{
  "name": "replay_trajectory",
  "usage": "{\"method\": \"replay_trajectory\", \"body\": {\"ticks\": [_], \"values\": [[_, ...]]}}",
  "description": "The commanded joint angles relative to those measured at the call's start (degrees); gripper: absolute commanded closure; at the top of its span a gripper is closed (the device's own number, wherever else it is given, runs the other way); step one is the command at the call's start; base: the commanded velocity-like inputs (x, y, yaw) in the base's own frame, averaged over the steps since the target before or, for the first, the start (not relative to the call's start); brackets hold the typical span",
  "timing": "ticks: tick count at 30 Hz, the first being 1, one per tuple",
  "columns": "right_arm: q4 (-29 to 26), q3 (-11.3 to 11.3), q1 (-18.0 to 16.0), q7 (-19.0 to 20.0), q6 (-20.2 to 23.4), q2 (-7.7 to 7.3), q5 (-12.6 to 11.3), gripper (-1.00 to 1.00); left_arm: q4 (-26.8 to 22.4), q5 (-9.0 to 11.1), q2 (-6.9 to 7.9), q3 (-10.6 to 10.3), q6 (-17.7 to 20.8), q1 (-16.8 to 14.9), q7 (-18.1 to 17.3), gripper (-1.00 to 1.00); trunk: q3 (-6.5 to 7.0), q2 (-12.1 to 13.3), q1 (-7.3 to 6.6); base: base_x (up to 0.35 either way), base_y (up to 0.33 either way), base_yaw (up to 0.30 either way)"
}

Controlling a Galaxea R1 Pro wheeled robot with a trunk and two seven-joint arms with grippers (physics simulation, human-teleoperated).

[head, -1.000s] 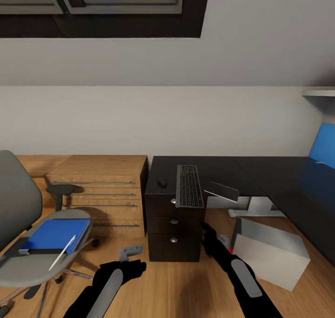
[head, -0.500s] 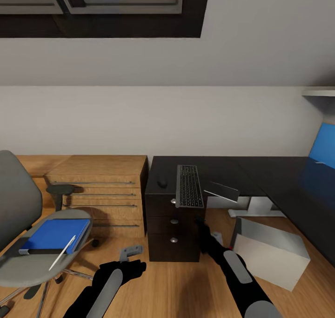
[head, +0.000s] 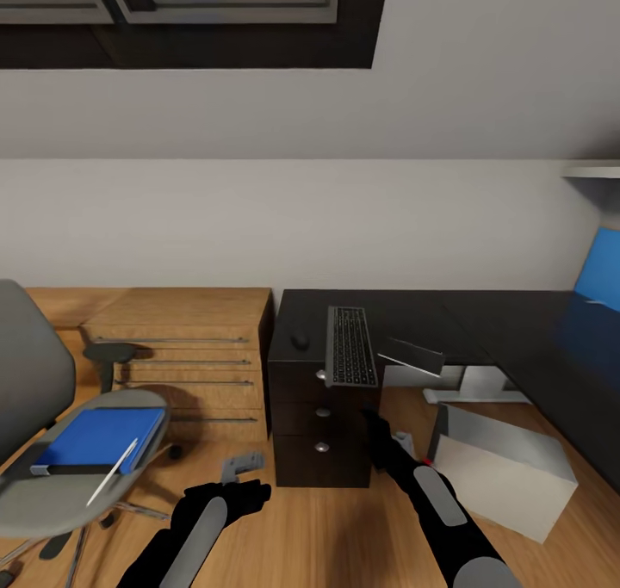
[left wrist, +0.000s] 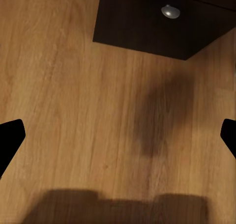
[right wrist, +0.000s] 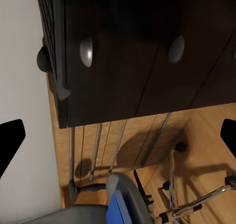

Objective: In the bedroom, organize the workspace by keeping the computer under the desk, ensuring the monitor is on the desk, placing the keyboard on the desk next to the monitor, placing the mouse on the desk next to the keyboard, moving the folder from the swivel chair onto the desk next to the mouse, stacking the notebook on top of the folder with the pen on top of the notebook, and positioning the swivel chair next to the desk.

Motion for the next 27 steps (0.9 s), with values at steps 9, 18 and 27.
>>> {"method": "replay_trajectory", "body": {"ticks": [9,18,27], "values": [[-0.1,-0.6,0.0,0.2,0.6,-0.04,-0.5,-1.0,0.1,0.7,-0.05,-0.1,0.1,0.0,0.6,-1.0,-0.06,0.0,0.02,0.233,0.0,0.0],[-0.2,-0.6,0.0,0.2,0.6,-0.06,-0.6,-1.0,0.3,0.6,-0.09,-0.1,0.1,0.0,0.5,-1.0,-0.06,0.0,0.02,0.068,0.027,0.0],[-0.3,-0.5,0.0,0.3,0.5,-0.06,-0.6,-1.0,0.3,0.6,-0.04,-0.2,0.1,0.0,0.5,-1.0,-0.06,0.0,0.02,0.143,0.072,0.0]]}}
